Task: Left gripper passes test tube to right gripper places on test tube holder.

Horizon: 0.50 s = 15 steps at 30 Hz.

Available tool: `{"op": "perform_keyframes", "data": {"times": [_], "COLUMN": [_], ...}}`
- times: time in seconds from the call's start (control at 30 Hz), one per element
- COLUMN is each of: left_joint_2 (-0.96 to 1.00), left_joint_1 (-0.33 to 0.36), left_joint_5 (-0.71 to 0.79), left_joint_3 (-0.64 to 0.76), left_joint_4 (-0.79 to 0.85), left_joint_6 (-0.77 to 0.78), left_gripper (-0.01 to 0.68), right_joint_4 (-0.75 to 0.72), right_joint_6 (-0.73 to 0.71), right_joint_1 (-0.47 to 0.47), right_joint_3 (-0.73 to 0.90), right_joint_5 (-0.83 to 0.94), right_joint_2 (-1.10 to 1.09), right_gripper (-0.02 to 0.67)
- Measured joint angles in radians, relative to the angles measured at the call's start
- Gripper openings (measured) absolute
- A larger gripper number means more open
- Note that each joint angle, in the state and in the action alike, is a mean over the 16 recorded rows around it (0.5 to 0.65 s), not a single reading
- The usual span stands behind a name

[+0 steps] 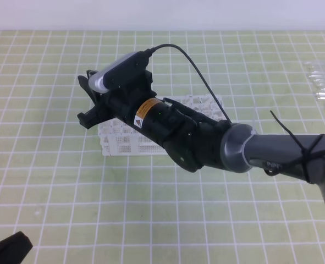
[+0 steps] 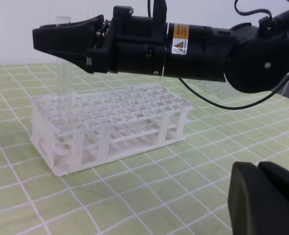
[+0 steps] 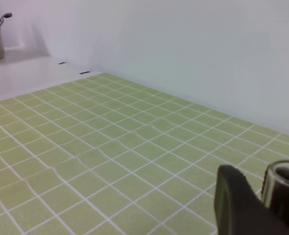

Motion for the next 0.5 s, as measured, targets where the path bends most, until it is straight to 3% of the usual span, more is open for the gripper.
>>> {"op": "perform_keyframes", "data": {"times": [0.5], "left_joint_2": [0.001], "left_joint_1": [0.0], "left_joint_5": [0.0], "left_joint_3": [0.0], "left_joint_4": [0.0], "left_joint_6": [0.0], "left_gripper": [-0.002], "right_joint_4": [0.0], "right_joint_6": [-0.001], "right_joint_1": [0.0], "right_joint_3": [0.0], "right_joint_5": [0.002], "right_joint_2": [0.005], "right_gripper": [0.089]}}
